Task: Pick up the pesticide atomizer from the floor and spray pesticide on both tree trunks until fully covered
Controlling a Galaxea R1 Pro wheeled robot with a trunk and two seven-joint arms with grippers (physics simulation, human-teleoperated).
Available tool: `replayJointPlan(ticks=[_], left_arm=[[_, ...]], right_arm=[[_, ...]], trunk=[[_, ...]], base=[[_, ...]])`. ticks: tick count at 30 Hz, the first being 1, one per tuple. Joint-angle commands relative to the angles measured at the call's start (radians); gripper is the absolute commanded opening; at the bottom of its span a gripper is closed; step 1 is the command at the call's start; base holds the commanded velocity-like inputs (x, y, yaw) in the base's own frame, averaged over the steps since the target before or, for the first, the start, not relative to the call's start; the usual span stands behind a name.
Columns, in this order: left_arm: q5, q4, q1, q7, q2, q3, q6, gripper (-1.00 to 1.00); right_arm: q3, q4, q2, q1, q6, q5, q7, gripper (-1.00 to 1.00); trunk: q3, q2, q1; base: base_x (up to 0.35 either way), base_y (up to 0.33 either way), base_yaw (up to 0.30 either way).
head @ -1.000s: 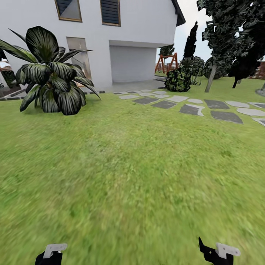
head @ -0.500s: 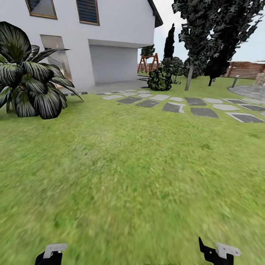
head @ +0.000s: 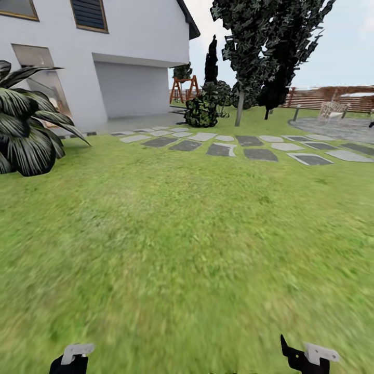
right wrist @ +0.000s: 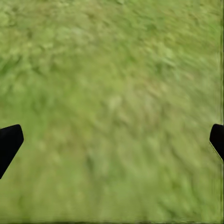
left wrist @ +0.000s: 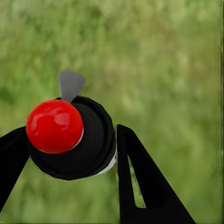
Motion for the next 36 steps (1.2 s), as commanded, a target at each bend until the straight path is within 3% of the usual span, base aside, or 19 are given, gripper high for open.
replayJointPlan(ticks=[1, 24, 36], left_arm=[[0.000, 0.000, 0.000, 0.000, 0.000, 0.000, 0.000, -1.00], [-0.001, 0.001, 0.001, 0.001, 0.002, 0.000, -0.028, -1.00], [-0.001, 0.001, 0.001, 0.003, 0.002, 0.000, -0.028, -1.00]], right_arm=[[0.000, 0.000, 0.001, 0.000, 0.000, 0.000, 0.000, 1.00], [0.000, 0.000, 0.000, 0.000, 0.000, 0.000, 0.000, 1.00], [0.000, 0.000, 0.000, 0.000, 0.000, 0.000, 0.000, 1.00]], trunk=[[0.000, 0.000, 0.000], [0.000, 0.000, 0.000], [0.000, 0.000, 0.000]], base=[[0.000, 0.000, -0.290], [0.004, -0.002, -0.290], [0.126, -0.218, -0.292]])
